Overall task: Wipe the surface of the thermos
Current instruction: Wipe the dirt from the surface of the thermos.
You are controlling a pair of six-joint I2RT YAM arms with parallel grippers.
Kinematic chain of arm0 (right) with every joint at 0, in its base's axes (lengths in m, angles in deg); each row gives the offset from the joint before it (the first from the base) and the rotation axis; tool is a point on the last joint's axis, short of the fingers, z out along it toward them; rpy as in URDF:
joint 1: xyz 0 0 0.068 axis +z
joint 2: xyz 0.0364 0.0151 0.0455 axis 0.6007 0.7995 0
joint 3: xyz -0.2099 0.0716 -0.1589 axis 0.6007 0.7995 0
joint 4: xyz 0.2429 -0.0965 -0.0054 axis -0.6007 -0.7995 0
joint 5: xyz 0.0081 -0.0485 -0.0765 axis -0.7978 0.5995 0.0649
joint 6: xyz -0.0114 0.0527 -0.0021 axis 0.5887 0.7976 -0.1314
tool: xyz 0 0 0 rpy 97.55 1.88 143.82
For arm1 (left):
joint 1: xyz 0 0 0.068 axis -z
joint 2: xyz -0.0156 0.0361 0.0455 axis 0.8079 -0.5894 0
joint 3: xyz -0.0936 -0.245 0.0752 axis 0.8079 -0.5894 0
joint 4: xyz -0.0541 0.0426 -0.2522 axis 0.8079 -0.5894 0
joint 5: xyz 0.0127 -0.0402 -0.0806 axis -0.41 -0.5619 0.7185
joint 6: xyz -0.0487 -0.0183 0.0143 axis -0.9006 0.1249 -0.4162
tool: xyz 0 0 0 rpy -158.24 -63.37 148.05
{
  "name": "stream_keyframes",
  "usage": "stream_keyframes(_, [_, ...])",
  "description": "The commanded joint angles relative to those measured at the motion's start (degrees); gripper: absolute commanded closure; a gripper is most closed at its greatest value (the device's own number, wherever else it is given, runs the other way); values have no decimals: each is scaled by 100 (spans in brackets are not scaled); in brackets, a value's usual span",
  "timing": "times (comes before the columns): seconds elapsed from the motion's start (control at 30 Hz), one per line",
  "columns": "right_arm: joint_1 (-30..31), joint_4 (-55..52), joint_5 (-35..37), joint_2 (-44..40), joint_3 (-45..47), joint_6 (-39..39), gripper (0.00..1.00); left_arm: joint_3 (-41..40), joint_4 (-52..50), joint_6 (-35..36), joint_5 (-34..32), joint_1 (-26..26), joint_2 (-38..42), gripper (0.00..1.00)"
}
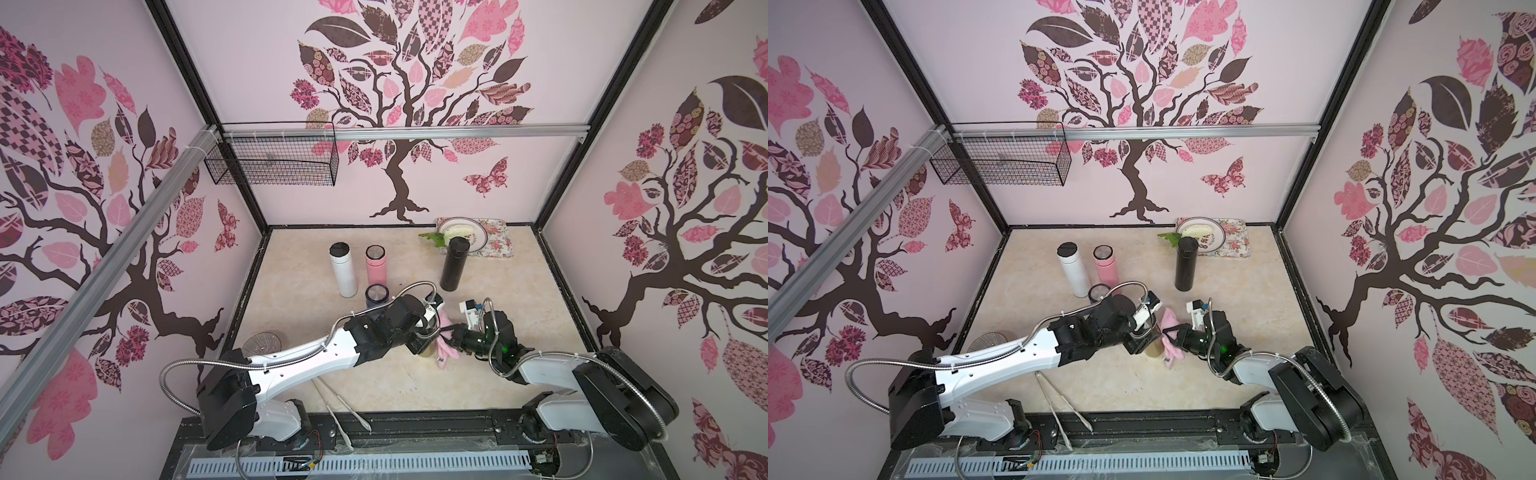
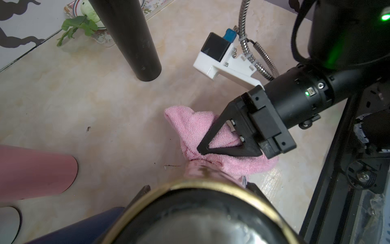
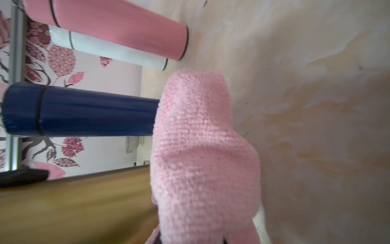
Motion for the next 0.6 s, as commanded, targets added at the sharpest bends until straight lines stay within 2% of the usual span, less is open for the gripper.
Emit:
stream_keyframes(0.0, [53, -507, -277, -31, -629, -523, 100, -190, 917, 89, 680, 35, 85, 100])
stream_keyframes(0.2, [-28, 747, -2032, 244, -1683, 233, 100, -227, 876, 136, 814, 74, 85, 100])
stream_keyframes(0.33, [-24, 1516, -3105, 841, -1857, 930, 100, -242, 844, 355, 619, 144, 80, 100])
stream_keyframes(0.43, [-27, 1456, -3294, 953, -1494, 810, 100, -230, 835, 487, 505, 144, 109, 100])
stream_keyframes(0.57, [-37, 86, -3056, 735, -1118, -160, 100, -219, 772, 575, 407, 149, 154, 100])
